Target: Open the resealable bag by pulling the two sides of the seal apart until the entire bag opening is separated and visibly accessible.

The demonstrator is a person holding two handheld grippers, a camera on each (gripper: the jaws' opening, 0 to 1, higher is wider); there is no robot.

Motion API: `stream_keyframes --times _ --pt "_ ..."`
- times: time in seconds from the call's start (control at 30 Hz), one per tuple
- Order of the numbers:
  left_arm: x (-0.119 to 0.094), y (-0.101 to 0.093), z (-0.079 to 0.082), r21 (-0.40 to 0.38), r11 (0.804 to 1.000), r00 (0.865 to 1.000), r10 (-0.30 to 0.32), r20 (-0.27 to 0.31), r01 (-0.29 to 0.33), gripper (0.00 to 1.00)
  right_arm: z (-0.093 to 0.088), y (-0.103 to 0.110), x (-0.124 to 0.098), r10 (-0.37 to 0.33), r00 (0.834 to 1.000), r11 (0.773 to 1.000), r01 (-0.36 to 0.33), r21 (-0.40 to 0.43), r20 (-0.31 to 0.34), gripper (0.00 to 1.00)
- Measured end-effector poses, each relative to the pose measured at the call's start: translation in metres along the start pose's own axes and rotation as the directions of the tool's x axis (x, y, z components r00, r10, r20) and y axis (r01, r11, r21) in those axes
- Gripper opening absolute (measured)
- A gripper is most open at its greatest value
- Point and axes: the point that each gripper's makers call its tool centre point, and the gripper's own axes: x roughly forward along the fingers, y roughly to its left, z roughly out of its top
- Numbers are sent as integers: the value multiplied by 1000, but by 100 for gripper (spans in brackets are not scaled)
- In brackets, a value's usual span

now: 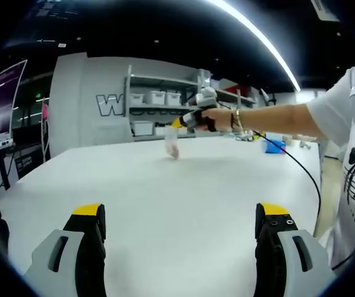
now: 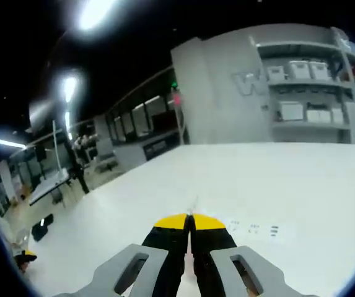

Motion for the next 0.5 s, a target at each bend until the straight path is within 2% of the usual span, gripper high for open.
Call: stream_keyframes --times 0.13,0.27,0.5 --pt "0 1 1 -1 1000 1000 1 4 -1 100 1 -2 2 -25 1000 998 25 -60 -6 0" --pt "0 0 -1 -4 1000 1000 1 1 -1 100 -8 2 8 -25 999 996 22 -91 -29 0" --pt "-1 1 -1 -4 1000 1000 3 1 -3 100 -27 25 19 14 998 991 -22 -130 -58 0"
